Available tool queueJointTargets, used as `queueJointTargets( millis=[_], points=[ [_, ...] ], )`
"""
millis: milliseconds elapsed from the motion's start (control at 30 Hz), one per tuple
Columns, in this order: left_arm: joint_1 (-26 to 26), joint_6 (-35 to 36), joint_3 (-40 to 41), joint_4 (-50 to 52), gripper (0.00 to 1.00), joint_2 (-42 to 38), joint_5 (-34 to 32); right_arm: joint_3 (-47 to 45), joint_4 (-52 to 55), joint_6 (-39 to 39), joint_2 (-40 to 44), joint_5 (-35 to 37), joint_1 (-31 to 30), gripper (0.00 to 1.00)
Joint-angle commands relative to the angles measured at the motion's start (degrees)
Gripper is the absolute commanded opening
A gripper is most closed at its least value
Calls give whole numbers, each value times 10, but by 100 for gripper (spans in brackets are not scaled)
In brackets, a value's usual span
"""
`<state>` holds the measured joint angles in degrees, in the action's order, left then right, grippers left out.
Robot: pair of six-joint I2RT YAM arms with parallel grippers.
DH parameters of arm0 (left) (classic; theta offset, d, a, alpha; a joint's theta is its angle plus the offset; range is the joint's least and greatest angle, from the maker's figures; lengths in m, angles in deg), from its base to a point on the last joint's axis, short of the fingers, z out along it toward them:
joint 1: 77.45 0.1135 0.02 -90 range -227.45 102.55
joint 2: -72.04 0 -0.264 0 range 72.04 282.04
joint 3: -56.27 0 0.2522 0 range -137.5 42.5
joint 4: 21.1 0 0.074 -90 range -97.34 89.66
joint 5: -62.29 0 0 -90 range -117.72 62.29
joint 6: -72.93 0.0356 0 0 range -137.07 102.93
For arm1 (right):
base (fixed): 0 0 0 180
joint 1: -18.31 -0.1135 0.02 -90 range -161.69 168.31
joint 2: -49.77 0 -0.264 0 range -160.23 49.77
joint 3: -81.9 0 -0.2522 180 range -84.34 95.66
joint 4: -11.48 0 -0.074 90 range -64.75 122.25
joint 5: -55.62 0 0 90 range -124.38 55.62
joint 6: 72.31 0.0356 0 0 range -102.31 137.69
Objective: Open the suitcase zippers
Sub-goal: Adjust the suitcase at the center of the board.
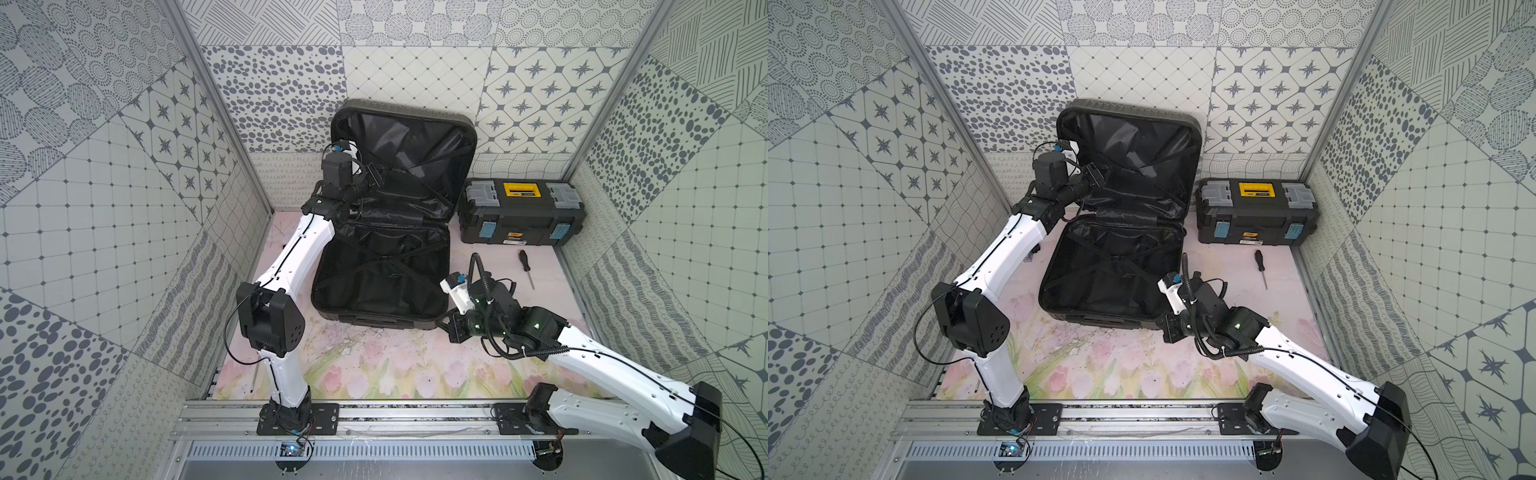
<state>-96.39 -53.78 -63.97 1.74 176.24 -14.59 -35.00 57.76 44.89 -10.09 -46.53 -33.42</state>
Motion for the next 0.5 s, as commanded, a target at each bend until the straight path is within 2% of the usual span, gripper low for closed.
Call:
queueJointTargets(
  millis=[0,100,267,300,400,467],
  points=[
    [0,78,49,19,53,-70,58,-7,-55,-21,-48,-44,-45,5],
    [0,106,106,26,57,-133,83,5,-77,-27,-114,1,-87,10],
    [0,140,196,67,71,-245,100,12,-155,7,-182,115,-95,16],
    [0,145,208,86,99,-261,102,16,-167,13,-190,149,-94,17],
    [0,157,244,143,99,-307,102,26,-182,27,-206,221,-80,17],
    [0,175,262,181,99,-338,89,22,-187,39,-212,237,-52,16]
  ],
)
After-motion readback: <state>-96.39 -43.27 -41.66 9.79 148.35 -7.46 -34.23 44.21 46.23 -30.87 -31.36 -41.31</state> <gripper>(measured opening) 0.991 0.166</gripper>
